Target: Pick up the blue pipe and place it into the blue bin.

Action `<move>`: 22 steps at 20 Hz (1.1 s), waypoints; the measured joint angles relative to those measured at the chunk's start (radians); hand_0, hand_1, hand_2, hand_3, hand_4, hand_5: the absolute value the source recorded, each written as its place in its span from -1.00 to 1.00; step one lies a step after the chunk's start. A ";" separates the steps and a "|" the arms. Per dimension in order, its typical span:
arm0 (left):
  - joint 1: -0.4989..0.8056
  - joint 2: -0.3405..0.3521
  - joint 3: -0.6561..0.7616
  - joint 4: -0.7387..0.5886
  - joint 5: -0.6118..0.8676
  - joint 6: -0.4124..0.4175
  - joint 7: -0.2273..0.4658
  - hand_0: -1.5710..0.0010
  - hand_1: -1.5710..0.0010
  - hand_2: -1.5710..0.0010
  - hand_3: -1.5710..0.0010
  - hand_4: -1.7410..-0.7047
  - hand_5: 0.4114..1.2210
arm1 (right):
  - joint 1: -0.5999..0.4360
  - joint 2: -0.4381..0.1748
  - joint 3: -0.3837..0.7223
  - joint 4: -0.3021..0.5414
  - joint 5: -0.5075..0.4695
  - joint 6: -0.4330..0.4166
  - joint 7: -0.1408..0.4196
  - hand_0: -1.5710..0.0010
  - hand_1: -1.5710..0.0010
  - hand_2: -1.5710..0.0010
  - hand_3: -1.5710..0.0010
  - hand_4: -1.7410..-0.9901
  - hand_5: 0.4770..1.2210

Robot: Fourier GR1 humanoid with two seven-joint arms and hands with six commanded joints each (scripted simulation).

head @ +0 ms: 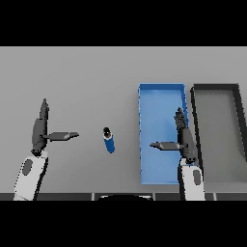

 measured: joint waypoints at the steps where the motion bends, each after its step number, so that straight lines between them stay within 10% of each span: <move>1: -0.003 -0.001 0.000 0.001 0.000 0.001 -0.003 1.00 1.00 1.00 1.00 0.49 -0.55 | -0.003 -0.001 -0.002 0.002 -0.001 -0.001 0.002 1.00 1.00 1.00 1.00 0.41 -0.69; 6: -0.039 -0.010 0.000 0.022 -0.003 0.004 0.006 1.00 1.00 1.00 1.00 0.49 -0.55 | -0.032 -0.015 -0.020 0.020 -0.012 0.001 0.014 1.00 1.00 1.00 1.00 0.41 -0.69; 9: -0.024 0.144 -0.060 0.027 -0.004 -0.256 -0.091 1.00 1.00 1.00 1.00 0.49 -0.54 | 0.015 -0.142 0.069 -0.035 0.158 0.038 -0.092 1.00 1.00 1.00 1.00 0.45 -0.70; 16: 0.006 0.195 -0.105 -0.017 0.007 -0.388 -0.160 1.00 1.00 1.00 1.00 0.47 -0.58 | 0.018 -0.174 0.097 -0.070 0.196 0.059 -0.056 1.00 1.00 1.00 1.00 0.48 -0.73; 22: 0.044 0.235 -0.226 -0.193 -0.011 -0.467 -0.021 1.00 1.00 1.00 1.00 0.37 -0.79 | 0.022 -0.160 0.097 -0.092 0.169 0.068 -0.050 1.00 1.00 1.00 1.00 0.36 -0.73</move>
